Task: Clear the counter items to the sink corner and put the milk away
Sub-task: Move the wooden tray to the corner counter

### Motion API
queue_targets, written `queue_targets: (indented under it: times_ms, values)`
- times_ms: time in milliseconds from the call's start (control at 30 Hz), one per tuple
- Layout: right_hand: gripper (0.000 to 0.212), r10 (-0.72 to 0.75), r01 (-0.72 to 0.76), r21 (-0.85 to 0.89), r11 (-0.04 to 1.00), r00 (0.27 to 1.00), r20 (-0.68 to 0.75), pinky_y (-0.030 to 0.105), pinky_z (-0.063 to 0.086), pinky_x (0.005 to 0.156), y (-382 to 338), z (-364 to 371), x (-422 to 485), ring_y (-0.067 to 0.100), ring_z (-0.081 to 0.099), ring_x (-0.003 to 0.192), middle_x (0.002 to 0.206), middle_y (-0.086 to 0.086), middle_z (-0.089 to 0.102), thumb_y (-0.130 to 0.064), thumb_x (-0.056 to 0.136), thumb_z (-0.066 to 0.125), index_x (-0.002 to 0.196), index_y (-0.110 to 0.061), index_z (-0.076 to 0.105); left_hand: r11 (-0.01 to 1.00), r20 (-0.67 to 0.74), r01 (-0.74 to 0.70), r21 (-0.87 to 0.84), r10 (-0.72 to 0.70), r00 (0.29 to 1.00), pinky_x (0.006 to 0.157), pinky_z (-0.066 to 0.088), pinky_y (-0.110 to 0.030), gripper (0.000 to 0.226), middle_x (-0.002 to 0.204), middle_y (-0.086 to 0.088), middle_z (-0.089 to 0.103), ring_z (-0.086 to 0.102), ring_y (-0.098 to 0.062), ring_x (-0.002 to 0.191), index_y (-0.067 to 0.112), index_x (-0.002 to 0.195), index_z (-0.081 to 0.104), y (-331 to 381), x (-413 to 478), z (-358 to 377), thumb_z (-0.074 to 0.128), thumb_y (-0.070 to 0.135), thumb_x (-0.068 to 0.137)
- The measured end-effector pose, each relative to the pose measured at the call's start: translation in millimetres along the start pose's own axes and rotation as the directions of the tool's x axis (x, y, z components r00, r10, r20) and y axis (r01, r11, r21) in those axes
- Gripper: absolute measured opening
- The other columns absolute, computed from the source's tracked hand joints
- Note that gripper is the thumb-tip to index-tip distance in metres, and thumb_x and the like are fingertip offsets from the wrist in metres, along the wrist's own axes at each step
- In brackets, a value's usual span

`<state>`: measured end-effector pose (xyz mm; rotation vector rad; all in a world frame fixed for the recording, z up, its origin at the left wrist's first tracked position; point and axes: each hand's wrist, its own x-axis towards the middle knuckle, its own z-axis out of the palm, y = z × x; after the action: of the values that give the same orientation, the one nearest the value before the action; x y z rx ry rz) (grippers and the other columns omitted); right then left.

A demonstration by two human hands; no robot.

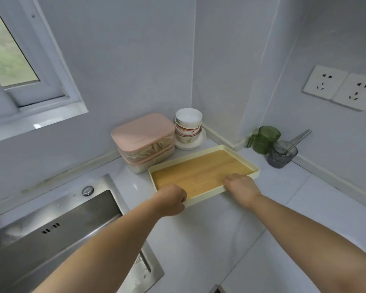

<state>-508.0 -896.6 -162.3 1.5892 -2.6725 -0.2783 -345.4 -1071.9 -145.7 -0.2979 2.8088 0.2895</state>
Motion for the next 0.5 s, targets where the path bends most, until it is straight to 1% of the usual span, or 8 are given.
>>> queue_targets:
  times_ms: [67, 167, 267, 333, 400, 500]
  values:
    - [0.022, -0.028, 0.028, 0.034, 0.999, 1.0, 0.002, 0.034, 0.042, 0.078, 2, 5, 10, 0.028, 0.055, 0.103, 0.112, 0.013, 0.059, -0.006, 0.093, 0.041, 0.108, -0.005, 0.057, 1.0, 0.027, 0.006, -0.024, -0.005, 1.0, 0.059, 0.032, -0.029, 0.009, 0.071, 0.001, 0.045, 0.046, -0.02, 0.075, 0.016, 0.073, 0.048, -5, 8, 4, 0.052, 0.015, 0.081]
    - [0.024, -0.058, 0.058, 0.028, 0.998, 0.998, 0.015, 0.031, 0.041, 0.077, 10, 9, 20, 0.027, 0.054, 0.105, 0.113, 0.014, 0.057, -0.006, 0.093, 0.041, 0.111, -0.005, 0.055, 0.999, 0.06, 0.01, -0.046, -0.007, 0.998, 0.062, 0.034, -0.03, 0.009, 0.075, -0.001, 0.048, 0.047, -0.02, 0.076, 0.015, 0.073, 0.05, -5, 18, 7, 0.052, 0.016, 0.082]
    - [0.024, -0.086, 0.086, -0.005, 0.996, 0.994, 0.068, 0.032, 0.042, 0.079, 18, 14, 27, 0.026, 0.052, 0.108, 0.116, 0.012, 0.054, -0.005, 0.092, 0.041, 0.113, -0.005, 0.054, 0.999, 0.09, 0.016, -0.043, -0.012, 0.996, 0.063, 0.036, -0.03, 0.006, 0.08, -0.001, 0.051, 0.047, -0.019, 0.078, 0.016, 0.081, 0.058, -3, 27, 11, 0.052, 0.018, 0.083]
    - [0.026, -0.105, 0.108, -0.02, 0.994, 0.988, 0.116, 0.034, 0.042, 0.08, 20, 17, 29, 0.027, 0.05, 0.11, 0.117, 0.012, 0.053, -0.004, 0.092, 0.041, 0.115, -0.005, 0.052, 0.999, 0.11, 0.013, -0.042, -0.009, 0.994, 0.063, 0.034, -0.029, 0.012, 0.081, -0.001, 0.051, 0.046, -0.019, 0.078, 0.013, 0.087, 0.063, -1, 32, 14, 0.053, 0.017, 0.083]
    - [0.028, -0.11, 0.115, -0.034, 0.993, 0.984, 0.137, 0.033, 0.041, 0.078, 18, 21, 30, 0.027, 0.049, 0.112, 0.118, 0.012, 0.052, -0.002, 0.091, 0.042, 0.117, -0.006, 0.051, 0.999, 0.134, 0.009, -0.046, -0.003, 0.991, 0.063, 0.032, -0.028, 0.015, 0.082, -0.002, 0.05, 0.044, -0.019, 0.078, 0.01, 0.09, 0.064, 0, 34, 17, 0.053, 0.016, 0.083]
    - [0.029, -0.089, 0.094, -0.021, 0.995, 0.981, 0.172, 0.032, 0.042, 0.081, 16, 27, 33, 0.027, 0.05, 0.112, 0.12, 0.012, 0.051, -0.002, 0.092, 0.042, 0.12, -0.005, 0.05, 0.998, 0.168, 0.016, -0.058, -0.006, 0.986, 0.059, 0.031, -0.027, 0.007, 0.08, -0.004, 0.049, 0.043, -0.02, 0.076, 0.012, 0.081, 0.059, 0, 38, 24, 0.052, 0.014, 0.084]
